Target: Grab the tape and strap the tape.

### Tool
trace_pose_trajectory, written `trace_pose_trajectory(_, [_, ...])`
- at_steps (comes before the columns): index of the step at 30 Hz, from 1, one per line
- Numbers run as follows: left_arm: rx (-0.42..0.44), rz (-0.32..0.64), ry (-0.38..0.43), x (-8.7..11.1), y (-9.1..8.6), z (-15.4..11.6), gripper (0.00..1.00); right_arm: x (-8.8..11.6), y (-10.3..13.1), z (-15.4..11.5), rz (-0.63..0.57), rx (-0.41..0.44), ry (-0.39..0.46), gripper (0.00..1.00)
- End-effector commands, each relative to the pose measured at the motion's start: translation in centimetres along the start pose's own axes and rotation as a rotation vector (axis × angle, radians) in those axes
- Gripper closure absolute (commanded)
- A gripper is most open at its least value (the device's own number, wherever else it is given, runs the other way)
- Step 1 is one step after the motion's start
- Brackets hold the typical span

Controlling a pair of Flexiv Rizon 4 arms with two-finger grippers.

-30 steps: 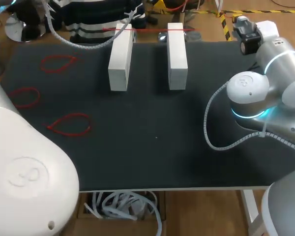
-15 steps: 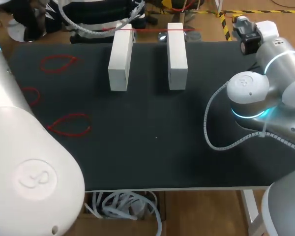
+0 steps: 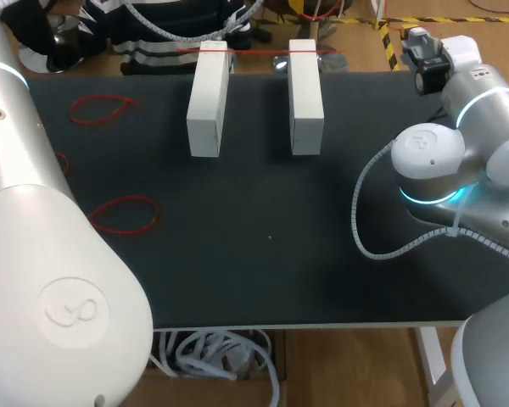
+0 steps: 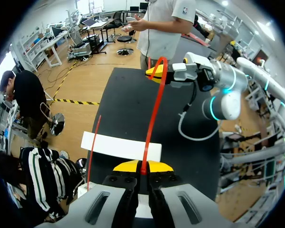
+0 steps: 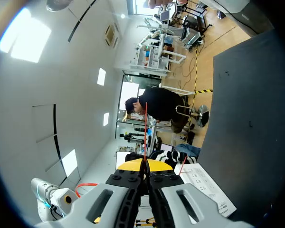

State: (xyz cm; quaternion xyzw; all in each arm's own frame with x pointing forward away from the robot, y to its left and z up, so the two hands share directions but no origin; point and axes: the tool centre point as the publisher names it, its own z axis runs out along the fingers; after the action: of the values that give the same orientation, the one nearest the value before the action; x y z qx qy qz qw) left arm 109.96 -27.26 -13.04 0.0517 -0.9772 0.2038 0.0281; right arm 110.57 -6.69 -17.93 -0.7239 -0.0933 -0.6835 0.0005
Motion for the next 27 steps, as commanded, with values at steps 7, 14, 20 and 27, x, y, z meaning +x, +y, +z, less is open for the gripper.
trace_pose_trajectory(7, [-0.052, 0.001, 0.011, -0.5, -0.3, 0.0, 1.0, 0.1, 0.0, 0.1, -0.001, 0.0, -0.002, 1.0])
trace_pose_trajectory(14, [-0.052, 0.001, 0.011, -0.5, -0.3, 0.0, 1.0, 0.1, 2.9, 0.0, -0.158, -0.117, -0.082, 1.0])
trace_pose_trajectory(20, [-0.052, 0.001, 0.011, -0.5, -0.3, 0.0, 1.0, 0.5, 4.1, -0.1, -0.34, -0.152, -0.161, 1.0])
trace_pose_trajectory(27, [-0.052, 0.001, 0.011, -0.5, -0.3, 0.0, 1.0, 1.8, 5.2, 0.2, -0.659, -0.067, -0.226, 1.0])
